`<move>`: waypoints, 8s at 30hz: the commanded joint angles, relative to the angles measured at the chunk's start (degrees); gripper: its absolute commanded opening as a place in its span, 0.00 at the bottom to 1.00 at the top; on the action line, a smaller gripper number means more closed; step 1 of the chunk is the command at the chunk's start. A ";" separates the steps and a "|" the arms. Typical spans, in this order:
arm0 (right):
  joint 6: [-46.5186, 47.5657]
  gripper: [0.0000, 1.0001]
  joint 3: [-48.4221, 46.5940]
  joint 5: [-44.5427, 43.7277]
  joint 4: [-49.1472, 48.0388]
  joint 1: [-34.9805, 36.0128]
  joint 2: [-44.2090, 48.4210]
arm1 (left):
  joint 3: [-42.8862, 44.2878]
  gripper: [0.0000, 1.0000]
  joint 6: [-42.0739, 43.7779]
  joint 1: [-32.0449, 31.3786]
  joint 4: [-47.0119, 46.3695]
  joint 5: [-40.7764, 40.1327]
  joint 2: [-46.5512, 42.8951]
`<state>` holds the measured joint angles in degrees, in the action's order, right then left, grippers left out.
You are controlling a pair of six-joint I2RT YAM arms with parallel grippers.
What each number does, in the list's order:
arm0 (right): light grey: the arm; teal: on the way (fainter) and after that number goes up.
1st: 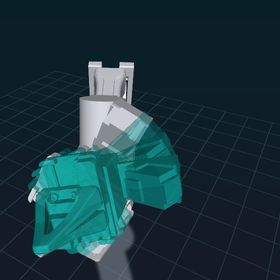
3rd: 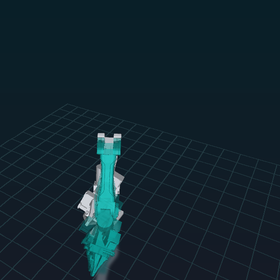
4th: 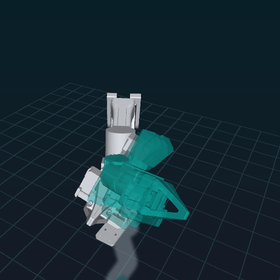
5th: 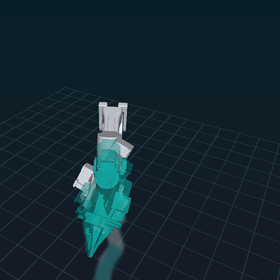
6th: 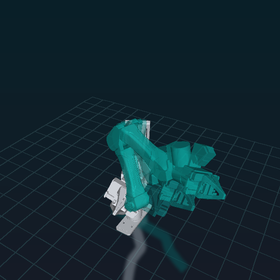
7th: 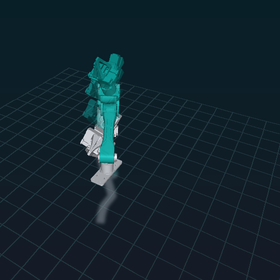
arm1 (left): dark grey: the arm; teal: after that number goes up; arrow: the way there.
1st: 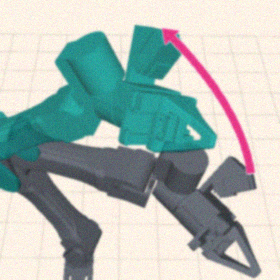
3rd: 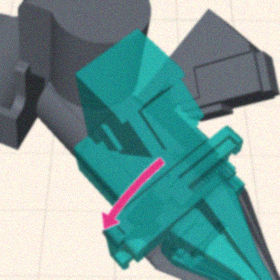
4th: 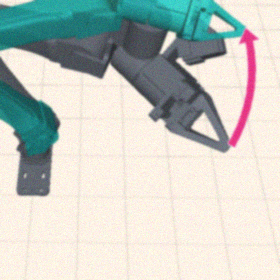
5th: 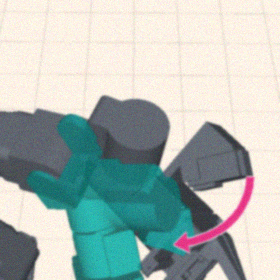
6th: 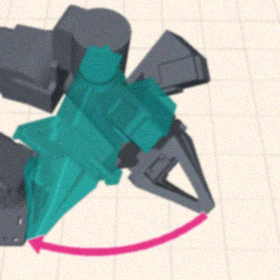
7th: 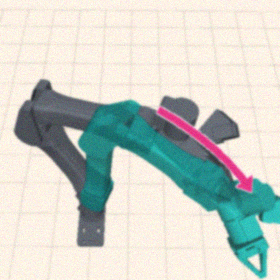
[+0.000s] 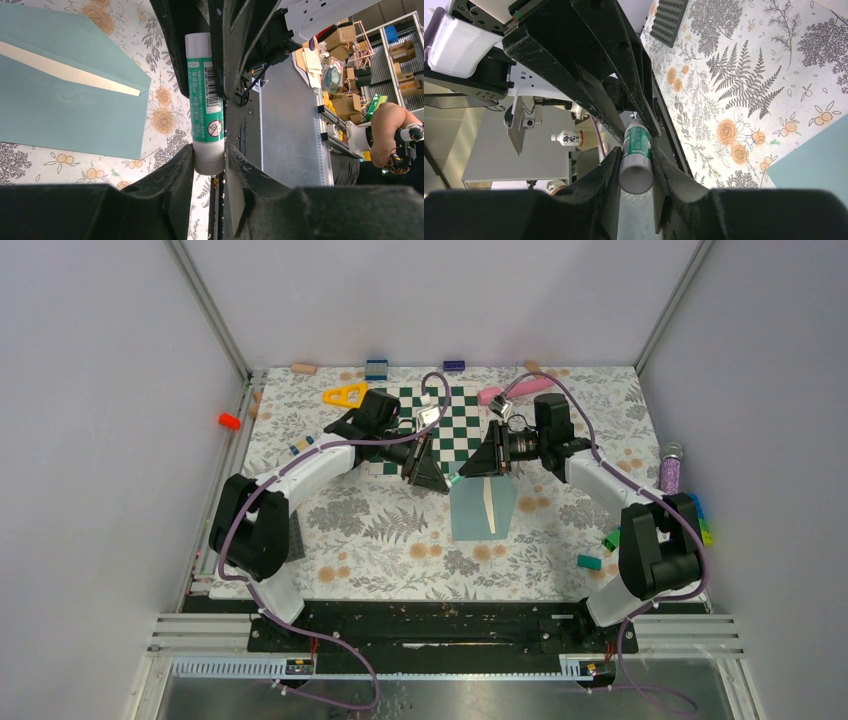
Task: Place the letter into the envelope and seal it
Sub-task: Open the solid glue cap from the solid glue, then place the solid glue cap at the center of the board, then unscrew the solid glue.
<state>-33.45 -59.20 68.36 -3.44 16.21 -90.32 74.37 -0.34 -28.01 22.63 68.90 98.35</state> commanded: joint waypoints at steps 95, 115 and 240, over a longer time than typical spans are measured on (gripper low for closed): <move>3.65 0.06 -0.61 -4.31 4.06 -12.69 8.73 | 15.45 0.85 19.29 -9.61 39.97 -66.52 22.74; 2.64 0.06 -0.09 -4.02 1.79 -13.02 8.80 | 18.14 0.99 19.41 -6.14 35.78 -54.88 11.94; 21.34 0.25 -6.12 3.24 19.74 -2.71 2.19 | 11.39 0.14 9.26 -6.01 15.23 0.86 6.17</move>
<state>-18.98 -63.68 71.00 14.48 13.13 -92.49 83.09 9.10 -35.35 36.51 56.40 101.93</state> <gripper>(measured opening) 0.298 0.250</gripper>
